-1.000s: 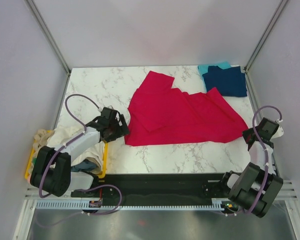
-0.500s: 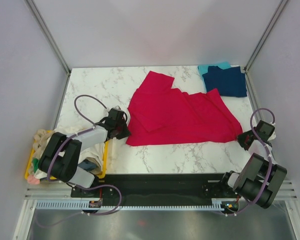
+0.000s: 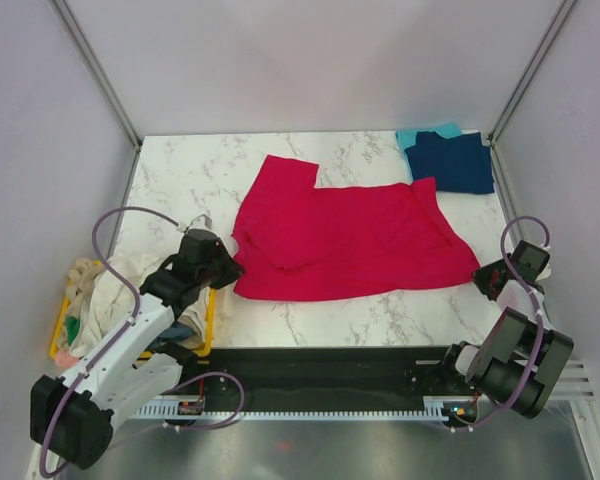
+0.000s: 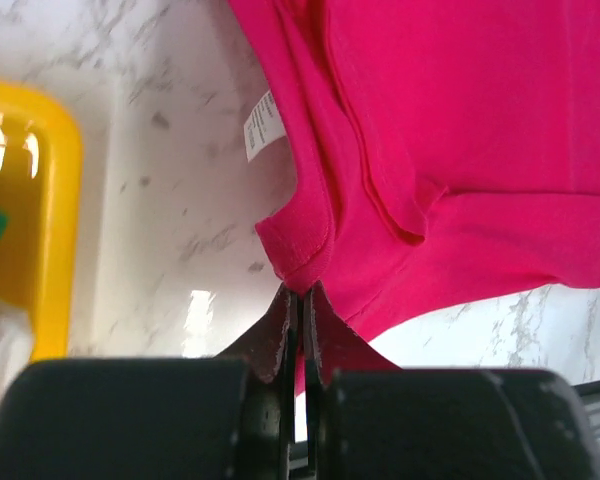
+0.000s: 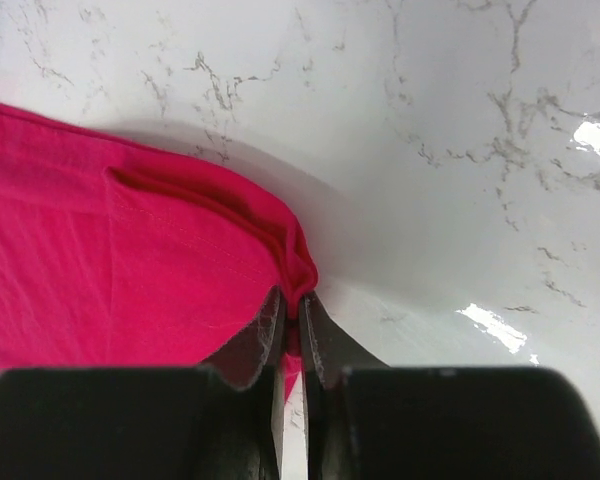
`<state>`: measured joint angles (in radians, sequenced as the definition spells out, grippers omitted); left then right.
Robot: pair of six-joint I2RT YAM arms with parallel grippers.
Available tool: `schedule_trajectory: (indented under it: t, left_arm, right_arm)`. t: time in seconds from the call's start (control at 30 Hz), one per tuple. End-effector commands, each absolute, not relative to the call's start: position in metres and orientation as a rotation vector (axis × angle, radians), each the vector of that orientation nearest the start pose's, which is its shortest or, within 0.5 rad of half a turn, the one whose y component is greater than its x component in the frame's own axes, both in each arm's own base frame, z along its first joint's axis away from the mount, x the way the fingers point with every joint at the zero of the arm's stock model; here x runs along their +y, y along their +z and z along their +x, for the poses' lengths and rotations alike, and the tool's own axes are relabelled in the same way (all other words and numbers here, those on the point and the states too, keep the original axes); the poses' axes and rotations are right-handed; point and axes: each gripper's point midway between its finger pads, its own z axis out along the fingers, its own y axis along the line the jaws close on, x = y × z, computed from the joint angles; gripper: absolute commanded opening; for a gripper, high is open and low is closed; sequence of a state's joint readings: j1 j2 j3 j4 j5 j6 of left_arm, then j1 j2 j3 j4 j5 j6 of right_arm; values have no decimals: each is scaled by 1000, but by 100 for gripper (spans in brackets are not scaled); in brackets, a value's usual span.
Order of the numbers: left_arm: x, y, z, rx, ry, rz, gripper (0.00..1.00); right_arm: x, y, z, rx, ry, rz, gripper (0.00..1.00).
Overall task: Fold and stack the t-shirts
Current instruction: Fold the tshirt
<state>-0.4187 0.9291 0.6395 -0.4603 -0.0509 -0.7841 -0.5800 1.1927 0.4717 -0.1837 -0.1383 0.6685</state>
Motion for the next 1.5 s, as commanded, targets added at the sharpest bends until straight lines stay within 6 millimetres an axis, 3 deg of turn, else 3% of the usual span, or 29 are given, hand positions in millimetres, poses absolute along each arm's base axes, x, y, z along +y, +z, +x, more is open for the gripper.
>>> schedule_trajectory:
  t: [0.0,0.13,0.17,0.2,0.23,0.27,0.33,0.47,0.53,0.57,0.63,0.67,0.73,0.77,0.8,0.83,0.87,0.9,0.93,1.0,1.03,1.1,1.13,1.27,1.47]
  left_arm:
    - [-111,81,201,2493,-430,-587,2]
    - [-114,74,181,2533,-478,-621,2]
    - [-120,76,177,2539,-509,-604,7]
    - [-121,78,176,2533,-529,-620,13]
    - [-128,83,171,2542,-594,-611,35]
    - [-130,87,172,2534,-609,-604,49]
    - [-129,96,176,2519,-598,-558,60]
    - [-127,143,211,2418,-513,-438,64]
    - [-120,155,230,2384,-415,-378,67]
    - [-122,176,246,2328,-407,-352,69]
    - [-118,176,274,2316,-274,-272,79]
    - [-120,194,298,2256,-252,-223,84]
    - [-124,178,330,2298,-184,-177,85]
    - [-121,196,358,2241,-187,-176,84]
    - [-132,166,373,2345,-260,-151,83]
    - [-133,161,387,2374,-334,-188,78]
    - [-118,175,413,2343,-400,-295,77]
    - [-119,168,428,2356,-431,-318,77]
    - [-119,163,457,2354,-424,-335,77]
    - [-117,153,489,2354,-391,-311,77]
    - [-120,143,520,2352,-391,-294,77]
    - [-126,135,544,2367,-421,-227,76]
    - [-127,124,569,2366,-432,-218,76]
    - [-132,101,603,2376,-480,-201,75]
    - [-133,56,614,2425,-509,-338,75]
  right_arm:
    - [-105,38,257,2020,241,1391,14]
    - [-98,41,251,2029,257,1372,28]
    - [-97,42,249,2034,253,1364,39]
    - [-97,46,248,2031,248,1351,49]
    - [-96,47,245,2040,239,1348,62]
    - [-96,48,245,2040,235,1342,78]
    - [-97,60,250,2012,247,1311,84]
    - [-93,91,266,1943,312,1217,87]
    - [-88,118,278,1902,312,1118,87]
    - [-87,126,282,1887,296,1083,88]
    - [-74,150,298,1879,313,982,88]
    - [-71,162,305,1873,317,951,88]
    - [-54,169,313,1901,353,891,87]
    - [-50,175,317,1899,363,876,87]
    - [-45,177,318,1903,375,863,87]
    - [-37,178,319,1913,391,838,87]
    - [-33,178,320,1919,402,825,87]
    - [-30,178,320,1926,411,810,87]
    - [-26,178,319,1933,425,798,88]
    - [-18,173,316,1960,454,768,87]
    - [-16,171,314,1969,461,757,88]
    - [-10,167,307,1998,479,735,87]
    - [-8,166,304,2008,479,717,87]
    - [-1,170,289,2019,490,679,88]
    - [7,168,276,2039,514,669,88]
